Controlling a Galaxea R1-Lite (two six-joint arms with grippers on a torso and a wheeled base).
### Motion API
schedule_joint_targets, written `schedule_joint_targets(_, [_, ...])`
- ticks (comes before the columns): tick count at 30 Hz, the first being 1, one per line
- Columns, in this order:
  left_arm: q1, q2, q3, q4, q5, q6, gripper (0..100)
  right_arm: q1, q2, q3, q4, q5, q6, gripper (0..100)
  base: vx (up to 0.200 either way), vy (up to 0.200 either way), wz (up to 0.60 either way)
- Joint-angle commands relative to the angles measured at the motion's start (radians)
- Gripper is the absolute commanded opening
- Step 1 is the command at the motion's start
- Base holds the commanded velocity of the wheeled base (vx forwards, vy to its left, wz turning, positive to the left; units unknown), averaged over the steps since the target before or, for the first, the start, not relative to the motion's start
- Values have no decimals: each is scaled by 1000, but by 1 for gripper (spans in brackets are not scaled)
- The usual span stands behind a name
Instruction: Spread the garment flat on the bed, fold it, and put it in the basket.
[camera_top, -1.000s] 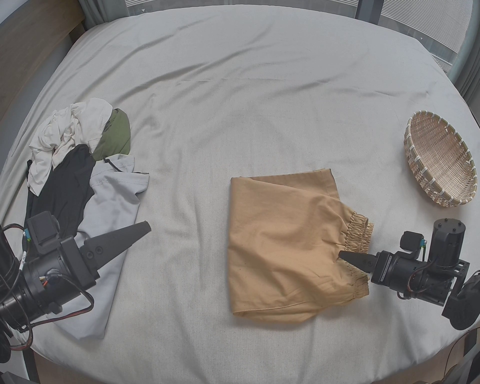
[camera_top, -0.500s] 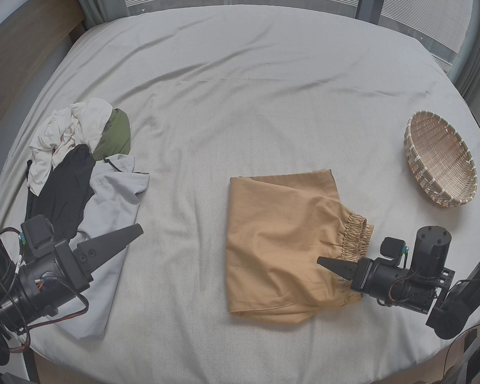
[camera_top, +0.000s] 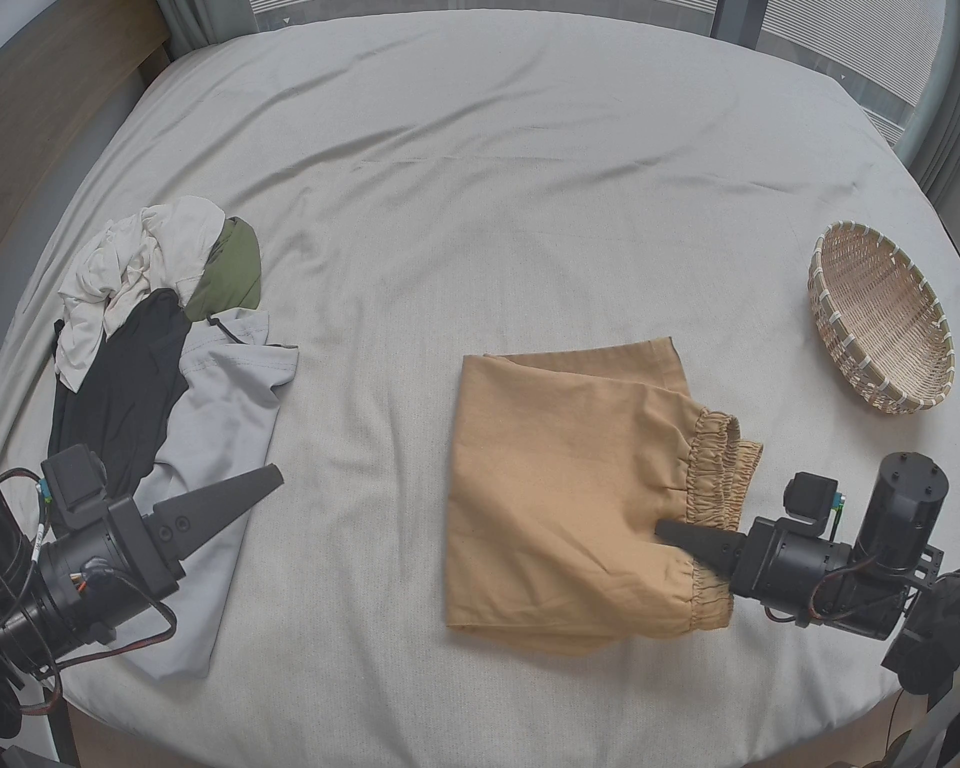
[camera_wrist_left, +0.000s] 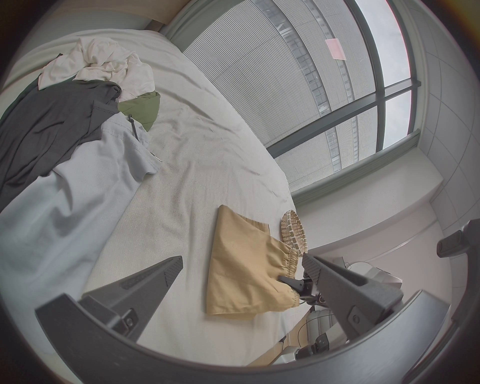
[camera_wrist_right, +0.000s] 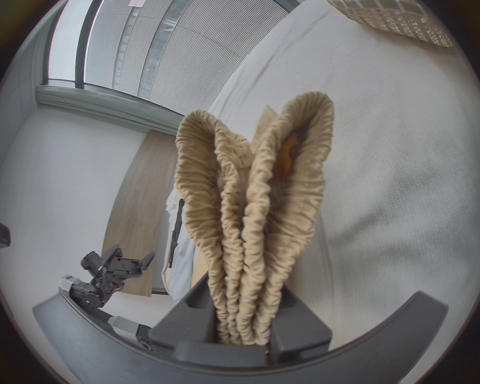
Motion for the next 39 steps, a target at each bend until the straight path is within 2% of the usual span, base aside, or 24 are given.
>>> schedule_joint_targets(1, [-3,-15,8,0,0,-1,100,17,-84,14,-31,3,0,0,0,0,0])
schedule_joint_targets(12, [-1,-9,14,0,0,2,100,42,-86,22,-202,46,-45,0,0,0,0])
schedule_joint_targets(15, [-3,-15,17,0,0,2,100,60,-81,17,-288,61,-72,0,0,0,0])
schedule_joint_targets(20, [-3,-15,18,0,0,3,100,68,-84,6,-316,81,-77,0,0,0,0])
schedule_joint_targets(24, [-3,-12,17,0,0,2,100,123,-97,6,-322,90,-75,0,0,0,0])
schedule_joint_targets(27, [-5,-11,17,0,-1,2,100,128,-110,-32,-321,89,-100,0,0,0,0])
schedule_joint_targets(34, [-5,-11,17,0,0,2,100,94,-175,-126,-273,92,-123,0,0,0,0])
schedule_joint_targets(39, [-5,-17,23,0,0,2,100,8,-199,-202,-210,90,-128,0,0,0,0])
